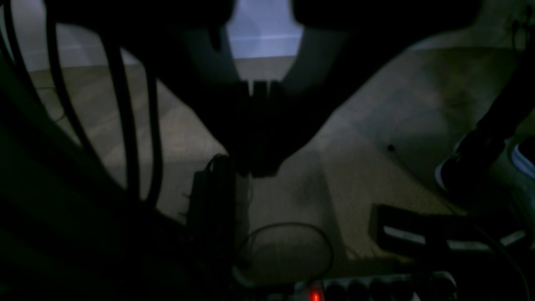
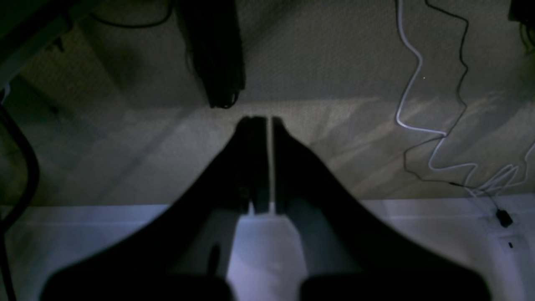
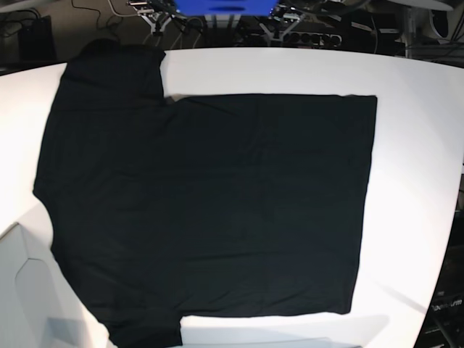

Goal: Fold the T-shirt properly
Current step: 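Lower both grippers toward the shirt's shoulder corners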

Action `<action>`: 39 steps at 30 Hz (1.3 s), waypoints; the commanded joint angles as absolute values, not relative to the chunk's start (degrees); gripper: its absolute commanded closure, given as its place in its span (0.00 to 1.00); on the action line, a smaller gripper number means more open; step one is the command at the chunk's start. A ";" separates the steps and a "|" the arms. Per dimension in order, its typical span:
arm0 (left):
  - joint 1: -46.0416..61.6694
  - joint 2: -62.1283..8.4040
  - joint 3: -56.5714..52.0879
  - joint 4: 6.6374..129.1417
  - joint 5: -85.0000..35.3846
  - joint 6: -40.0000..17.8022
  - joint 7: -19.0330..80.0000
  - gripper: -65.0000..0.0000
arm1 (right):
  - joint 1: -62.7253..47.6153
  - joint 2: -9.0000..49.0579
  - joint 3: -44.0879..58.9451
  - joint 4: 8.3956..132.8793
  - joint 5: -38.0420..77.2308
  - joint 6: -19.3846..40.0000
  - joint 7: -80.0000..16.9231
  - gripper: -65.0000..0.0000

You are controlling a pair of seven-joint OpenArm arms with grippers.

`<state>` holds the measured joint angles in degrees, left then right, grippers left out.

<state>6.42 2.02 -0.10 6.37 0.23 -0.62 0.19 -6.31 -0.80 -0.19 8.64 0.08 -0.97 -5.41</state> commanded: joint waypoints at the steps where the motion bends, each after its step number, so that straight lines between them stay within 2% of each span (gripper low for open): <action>1: 6.99 1.45 0.04 6.46 0.40 -0.13 0.57 1.00 | -6.73 -0.75 -0.31 8.66 0.31 0.31 -5.85 1.00; 17: 8.66 1.27 0.04 7.08 0.40 -0.13 0.57 1.00 | -7.60 -0.75 -0.22 8.92 0.31 0.31 -5.41 1.00; 25: 12.53 -0.40 0.04 9.71 0.04 -0.22 0.22 1.00 | -14.73 -0.75 -0.31 19.38 0.31 0.31 -5.93 1.00; 30: 24.48 -3.74 -0.22 28.62 -0.04 -0.31 0.48 1.00 | -25.01 -0.57 -0.31 33.10 0.31 0.31 -5.93 1.00; 39: 45.58 -8.66 -0.22 62.55 -0.13 -0.31 0.48 1.00 | -48.66 0.92 -0.40 70.73 0.31 0.31 -6.02 1.00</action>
<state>44.45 -8.29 -0.19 62.57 -0.19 -0.30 1.06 -47.68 0.32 -0.69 70.72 0.30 0.25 -7.01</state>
